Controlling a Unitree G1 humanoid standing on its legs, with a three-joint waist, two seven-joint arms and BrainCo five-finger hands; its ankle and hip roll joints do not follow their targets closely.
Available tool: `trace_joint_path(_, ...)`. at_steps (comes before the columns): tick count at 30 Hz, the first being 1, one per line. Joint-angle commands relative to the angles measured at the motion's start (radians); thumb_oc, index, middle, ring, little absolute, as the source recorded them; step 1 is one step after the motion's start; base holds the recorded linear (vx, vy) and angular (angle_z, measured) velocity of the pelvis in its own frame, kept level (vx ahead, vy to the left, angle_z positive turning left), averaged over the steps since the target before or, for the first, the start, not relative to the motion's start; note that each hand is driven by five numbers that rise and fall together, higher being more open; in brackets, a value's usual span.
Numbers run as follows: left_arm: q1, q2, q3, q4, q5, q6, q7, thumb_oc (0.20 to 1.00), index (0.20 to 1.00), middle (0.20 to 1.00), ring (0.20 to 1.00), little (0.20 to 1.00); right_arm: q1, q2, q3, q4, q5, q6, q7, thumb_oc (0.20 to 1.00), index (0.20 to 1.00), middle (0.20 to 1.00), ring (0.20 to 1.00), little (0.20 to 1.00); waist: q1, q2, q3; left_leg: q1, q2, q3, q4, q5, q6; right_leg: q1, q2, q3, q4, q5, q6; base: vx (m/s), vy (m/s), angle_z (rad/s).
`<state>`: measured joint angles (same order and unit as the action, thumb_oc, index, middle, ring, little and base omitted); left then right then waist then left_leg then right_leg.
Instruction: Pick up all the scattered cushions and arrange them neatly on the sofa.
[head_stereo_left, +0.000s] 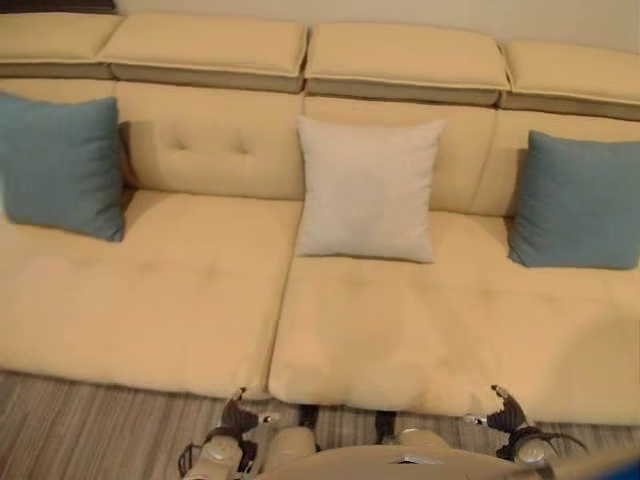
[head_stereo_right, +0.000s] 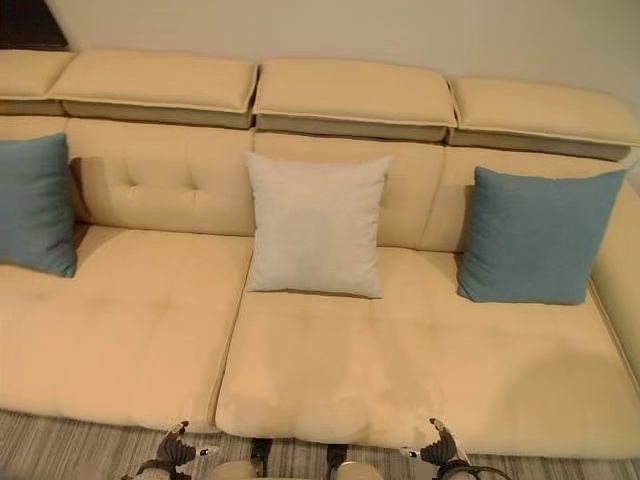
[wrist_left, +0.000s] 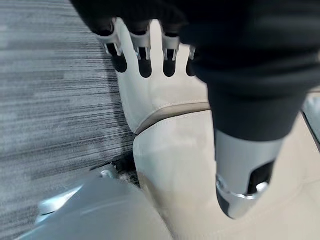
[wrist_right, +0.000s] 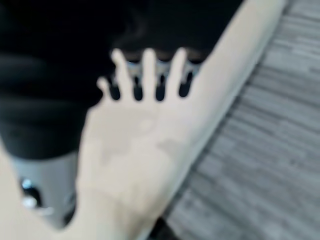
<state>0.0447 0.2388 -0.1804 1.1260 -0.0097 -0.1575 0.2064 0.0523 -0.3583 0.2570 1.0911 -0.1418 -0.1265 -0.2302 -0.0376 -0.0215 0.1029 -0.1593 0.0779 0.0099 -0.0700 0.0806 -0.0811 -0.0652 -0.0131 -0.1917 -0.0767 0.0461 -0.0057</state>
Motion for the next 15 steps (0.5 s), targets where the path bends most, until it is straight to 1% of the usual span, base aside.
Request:
trace_joint_path(1,-0.053,0.007,0.004,0.005,0.013,-0.006,0.008,1.0,1.0,1.0,1.0,1.0,-0.044,-0.029,-0.019,-0.014,0.003,-0.003,-0.019,1.0,1.0,1.0,1.0,1.0,-0.014,-0.042,0.033,-0.002,0.029,0.037,0.211,-0.122,-0.021,-0.026,-0.071,0.009,0.104,-0.123,0.072,-0.2,0.035,0.35)
trace_joint_path(2,-0.045,0.005,0.007,-0.008,0.006,-0.006,0.004,1.0,1.0,1.0,1.0,1.0,-0.036,-0.027,-0.027,0.01,0.013,-0.002,-0.018,1.0,1.0,1.0,1.0,1.0,-0.028,-0.048,0.018,0.032,0.031,0.057,0.283,-0.179,-0.012,-0.039,-0.086,0.004,0.103,-0.106,0.073,-0.16,0.062,0.41)
trace_joint_path(4,-0.037,0.005,0.003,-0.016,0.009,-0.012,-0.003,1.0,1.0,1.0,1.0,1.0,-0.031,-0.028,-0.024,0.025,0.01,0.001,-0.009,1.0,1.0,1.0,1.0,1.0,-0.035,-0.042,0.005,0.078,0.028,0.048,0.314,-0.208,-0.011,-0.044,-0.085,0.009,0.103,-0.093,0.072,-0.14,0.11,0.28)
trace_joint_path(6,-0.037,-0.002,0.002,-0.007,0.003,-0.015,-0.006,1.0,1.0,1.0,1.0,1.0,-0.03,-0.025,-0.025,0.029,0.013,0.001,0.001,1.0,1.0,1.0,1.0,1.0,-0.044,-0.034,-0.011,0.127,0.018,0.03,0.283,-0.215,-0.02,-0.057,-0.087,0.01,0.1,-0.072,0.084,-0.1,0.159,0.21)
trace_joint_path(8,-0.041,-0.008,0.003,-0.006,-0.001,-0.015,-0.005,1.0,1.0,1.0,1.0,1.0,-0.036,-0.02,-0.02,0.052,0.005,0.005,0.003,1.0,1.0,1.0,1.0,1.0,-0.043,-0.029,-0.016,0.145,0.003,0.023,0.238,-0.253,-0.015,-0.069,-0.094,0.01,0.096,-0.055,0.1,-0.12,0.195,0.17)
trace_joint_path(9,-0.045,-0.01,0.0,-0.003,0.001,-0.017,-0.006,1.0,1.0,1.0,1.0,1.0,-0.043,-0.016,-0.018,0.053,0.003,0.008,0.007,1.0,1.0,1.0,1.0,1.0,-0.043,-0.028,-0.016,0.162,-0.007,0.025,0.205,-0.268,-0.008,-0.081,-0.101,0.013,0.1,-0.036,0.109,-0.15,0.219,0.01)
trace_joint_path(10,-0.05,-0.012,-0.001,0.004,0.003,-0.016,-0.008,1.0,1.0,1.0,1.0,1.0,-0.049,-0.012,-0.016,0.053,0.001,0.011,0.007,1.0,1.0,1.0,1.0,1.0,-0.043,-0.029,-0.015,0.171,-0.013,0.027,0.185,-0.272,-0.002,-0.09,-0.107,0.016,0.101,-0.021,0.117,-0.14,0.216,-0.11)
trace_joint_path(13,-0.059,-0.008,-0.012,0.016,0.022,-0.014,-0.017,1.0,1.0,1.0,1.0,1.0,-0.061,0.001,-0.008,0.058,-0.007,0.022,0.014,1.0,1.0,1.0,1.0,1.0,-0.038,-0.04,-0.011,0.182,-0.04,0.041,0.163,-0.288,0.024,-0.121,-0.134,0.022,0.102,0.025,0.142,-0.15,0.236,-0.28)
trace_joint_path(15,-0.066,-0.006,-0.02,0.03,0.036,-0.014,-0.014,1.0,1.0,1.0,1.0,1.0,-0.072,0.009,0.004,0.063,-0.018,0.029,0.017,1.0,1.0,1.0,1.0,1.0,-0.028,-0.056,0.002,0.174,-0.071,0.028,0.177,-0.298,0.041,-0.143,-0.156,0.033,0.1,0.063,0.167,-0.15,0.216,-0.34)
